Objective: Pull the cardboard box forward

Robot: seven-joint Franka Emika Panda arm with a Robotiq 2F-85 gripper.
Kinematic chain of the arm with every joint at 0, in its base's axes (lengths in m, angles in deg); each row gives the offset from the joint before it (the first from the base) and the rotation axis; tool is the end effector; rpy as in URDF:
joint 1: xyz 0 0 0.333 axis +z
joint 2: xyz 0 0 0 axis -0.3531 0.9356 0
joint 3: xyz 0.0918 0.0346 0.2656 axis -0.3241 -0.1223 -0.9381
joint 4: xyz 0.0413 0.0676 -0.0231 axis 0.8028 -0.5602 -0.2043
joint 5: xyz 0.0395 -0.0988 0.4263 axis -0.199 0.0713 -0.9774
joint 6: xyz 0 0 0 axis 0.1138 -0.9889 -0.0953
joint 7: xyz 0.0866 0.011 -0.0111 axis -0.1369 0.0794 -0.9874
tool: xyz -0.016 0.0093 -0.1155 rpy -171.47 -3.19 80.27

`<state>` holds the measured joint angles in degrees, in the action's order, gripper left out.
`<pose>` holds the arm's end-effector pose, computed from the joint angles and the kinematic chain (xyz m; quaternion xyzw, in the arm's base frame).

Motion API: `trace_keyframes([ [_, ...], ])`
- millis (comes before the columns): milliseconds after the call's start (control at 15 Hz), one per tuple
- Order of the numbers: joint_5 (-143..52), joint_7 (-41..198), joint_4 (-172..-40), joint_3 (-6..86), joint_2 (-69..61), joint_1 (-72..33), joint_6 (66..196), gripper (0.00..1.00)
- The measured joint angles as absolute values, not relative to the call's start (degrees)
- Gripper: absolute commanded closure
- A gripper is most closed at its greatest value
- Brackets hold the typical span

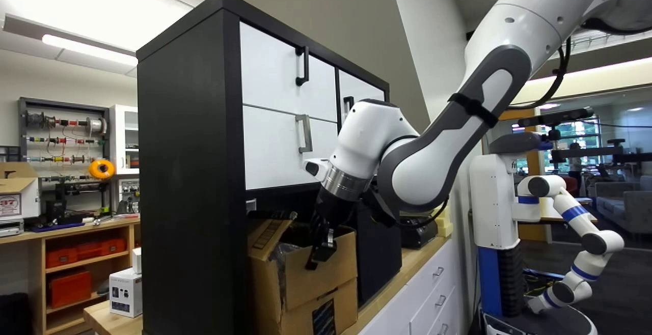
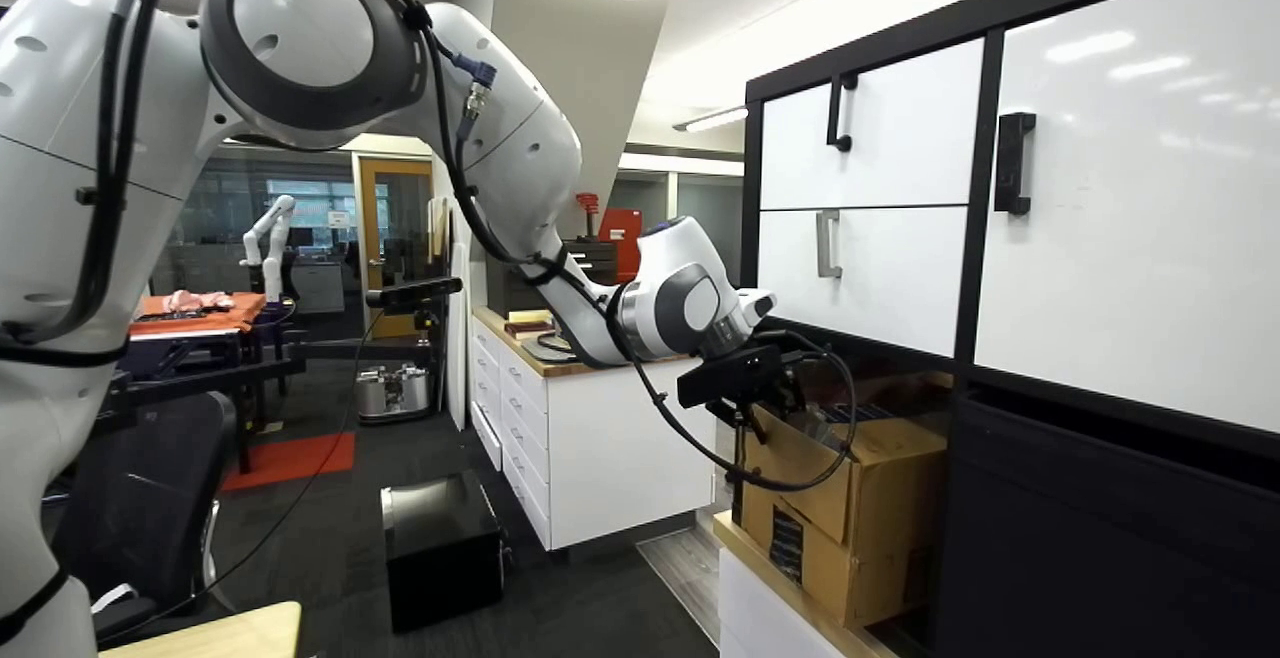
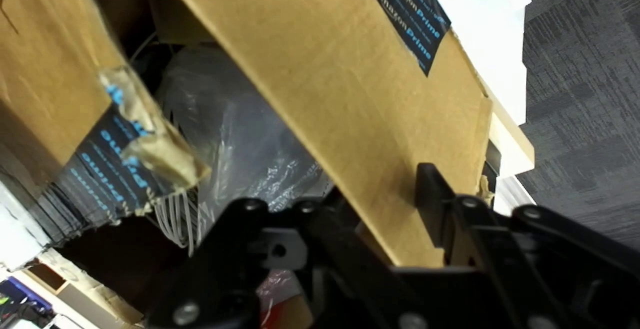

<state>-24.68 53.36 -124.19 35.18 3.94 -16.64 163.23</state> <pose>0.6834 0.0831 0.2546 0.8801 0.3788 0.2543 0.1315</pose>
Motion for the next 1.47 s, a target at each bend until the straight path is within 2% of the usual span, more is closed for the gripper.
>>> trace_keyframes([
  [667, -24.6, 51.4, -132.2, 34.1, -0.9, -16.8, 167.4, 0.91],
  [1467, -23.7, 49.3, -145.0, 33.6, -14.3, -16.9, 167.4, 0.91],
])
